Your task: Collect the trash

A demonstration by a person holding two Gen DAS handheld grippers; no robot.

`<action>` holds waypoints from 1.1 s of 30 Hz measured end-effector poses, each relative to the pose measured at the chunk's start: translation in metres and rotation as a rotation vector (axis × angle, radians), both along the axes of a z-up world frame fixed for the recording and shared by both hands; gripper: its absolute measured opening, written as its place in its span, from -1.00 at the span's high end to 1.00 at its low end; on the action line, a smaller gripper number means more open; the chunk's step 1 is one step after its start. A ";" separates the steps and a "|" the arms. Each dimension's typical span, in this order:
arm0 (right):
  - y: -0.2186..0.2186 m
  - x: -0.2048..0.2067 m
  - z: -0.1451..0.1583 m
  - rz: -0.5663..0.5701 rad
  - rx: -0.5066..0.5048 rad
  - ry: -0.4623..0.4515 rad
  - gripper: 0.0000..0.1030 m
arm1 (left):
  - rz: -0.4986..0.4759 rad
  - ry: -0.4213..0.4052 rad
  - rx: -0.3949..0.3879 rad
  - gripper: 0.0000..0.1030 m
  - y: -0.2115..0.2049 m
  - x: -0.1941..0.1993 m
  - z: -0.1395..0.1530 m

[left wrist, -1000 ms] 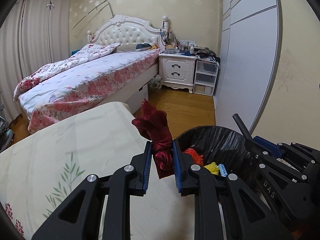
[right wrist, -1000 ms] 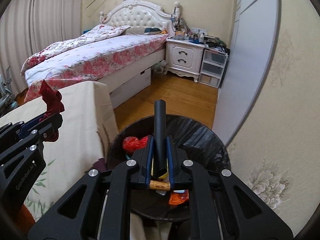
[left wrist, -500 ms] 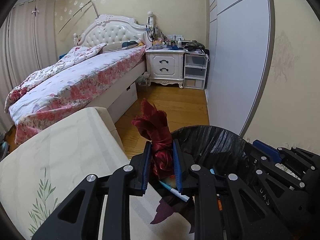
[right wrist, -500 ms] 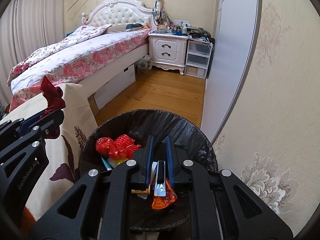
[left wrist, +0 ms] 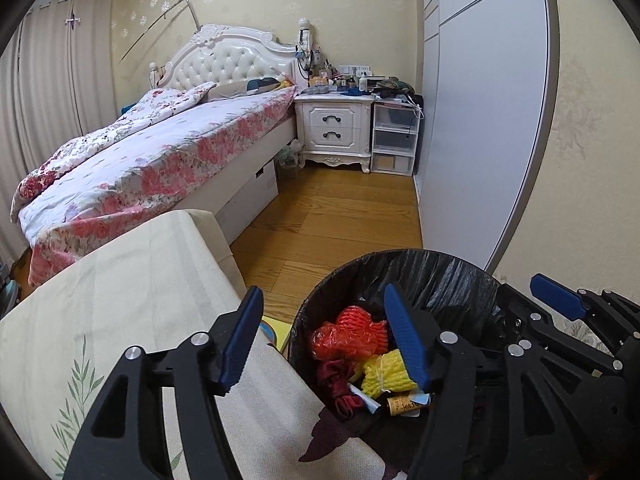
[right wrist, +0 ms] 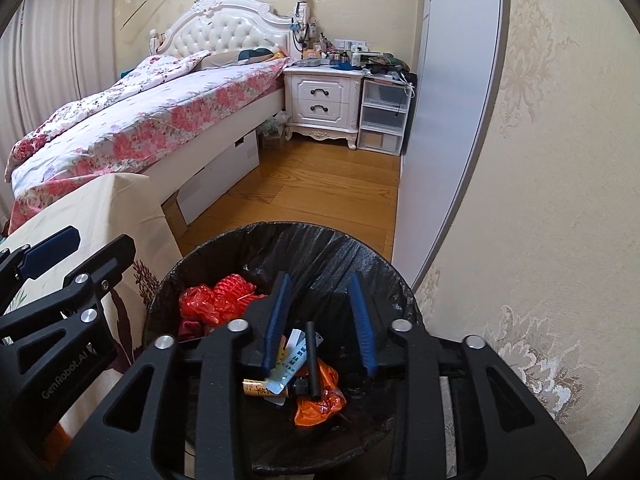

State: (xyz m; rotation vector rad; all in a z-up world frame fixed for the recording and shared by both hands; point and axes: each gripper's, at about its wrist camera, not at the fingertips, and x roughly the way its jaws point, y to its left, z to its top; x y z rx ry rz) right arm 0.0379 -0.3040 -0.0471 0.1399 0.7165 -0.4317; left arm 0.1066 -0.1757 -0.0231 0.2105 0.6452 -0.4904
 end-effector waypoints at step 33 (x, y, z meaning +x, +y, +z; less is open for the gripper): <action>0.045 -0.052 0.037 0.061 -0.087 -0.071 -0.26 | 0.162 -0.083 -0.026 -0.53 0.079 -0.045 0.028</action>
